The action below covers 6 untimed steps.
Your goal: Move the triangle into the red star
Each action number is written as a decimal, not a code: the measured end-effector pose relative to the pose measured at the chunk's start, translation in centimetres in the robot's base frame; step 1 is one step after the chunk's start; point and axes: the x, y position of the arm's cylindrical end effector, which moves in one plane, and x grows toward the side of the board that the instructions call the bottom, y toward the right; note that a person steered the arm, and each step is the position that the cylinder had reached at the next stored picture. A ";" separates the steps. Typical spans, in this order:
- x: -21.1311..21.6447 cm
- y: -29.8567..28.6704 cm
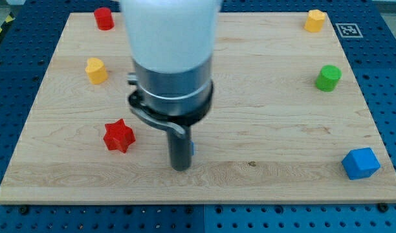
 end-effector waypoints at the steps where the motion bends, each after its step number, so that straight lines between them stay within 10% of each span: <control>1: 2.2 0.2; 3: -1.3 6.4; 6: -2.9 -0.8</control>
